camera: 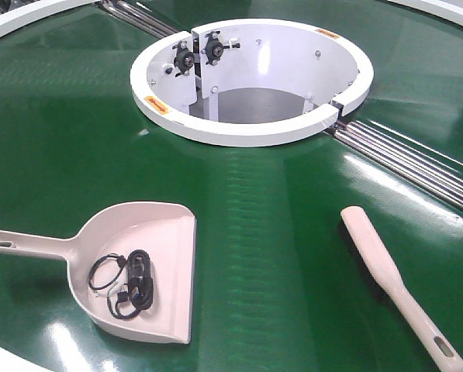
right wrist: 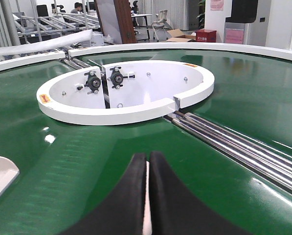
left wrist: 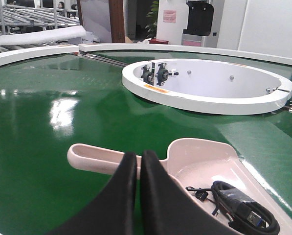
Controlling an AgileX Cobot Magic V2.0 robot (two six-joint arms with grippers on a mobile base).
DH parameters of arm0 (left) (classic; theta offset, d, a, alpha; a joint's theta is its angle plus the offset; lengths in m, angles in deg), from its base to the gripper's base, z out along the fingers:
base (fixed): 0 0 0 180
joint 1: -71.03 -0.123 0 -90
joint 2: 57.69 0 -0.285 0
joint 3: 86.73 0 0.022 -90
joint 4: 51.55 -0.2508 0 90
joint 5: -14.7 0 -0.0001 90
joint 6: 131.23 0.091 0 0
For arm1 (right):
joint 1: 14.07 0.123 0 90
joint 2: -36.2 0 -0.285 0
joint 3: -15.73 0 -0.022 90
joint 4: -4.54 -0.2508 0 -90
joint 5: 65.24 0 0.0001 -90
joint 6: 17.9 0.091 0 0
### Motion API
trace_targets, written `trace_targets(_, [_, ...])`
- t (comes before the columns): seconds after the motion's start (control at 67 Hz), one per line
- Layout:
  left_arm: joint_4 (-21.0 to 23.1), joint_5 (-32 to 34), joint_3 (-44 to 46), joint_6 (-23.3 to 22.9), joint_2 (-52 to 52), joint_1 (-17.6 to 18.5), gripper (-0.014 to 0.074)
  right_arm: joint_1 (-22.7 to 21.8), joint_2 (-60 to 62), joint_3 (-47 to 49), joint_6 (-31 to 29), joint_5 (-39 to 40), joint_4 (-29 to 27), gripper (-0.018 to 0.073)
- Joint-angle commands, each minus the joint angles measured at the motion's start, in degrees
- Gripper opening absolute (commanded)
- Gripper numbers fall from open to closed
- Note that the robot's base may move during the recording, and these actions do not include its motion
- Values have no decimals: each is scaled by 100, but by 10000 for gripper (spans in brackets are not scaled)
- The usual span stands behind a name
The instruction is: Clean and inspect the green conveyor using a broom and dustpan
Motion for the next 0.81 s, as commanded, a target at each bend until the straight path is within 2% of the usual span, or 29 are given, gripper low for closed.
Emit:
trace_targets(0.0, [-5, 390, -182, -64, 111, -4, -8, -24, -118, 140, 0, 412, -18, -10])
trace_targets(0.119, [-1, 464, -182, -165, 111, 11, -8, -24, -118, 140, 0, 412, -18, -10])
trace_targets(0.284, [-445, 529, -182, -823, 111, 11, -8, -24, -118, 140, -10, 412, -18, -10])
trace_targets(0.791, [-433, 524, -177, -825, 106, 11, -8, -24, -118, 140, -10, 412, -18, -10])
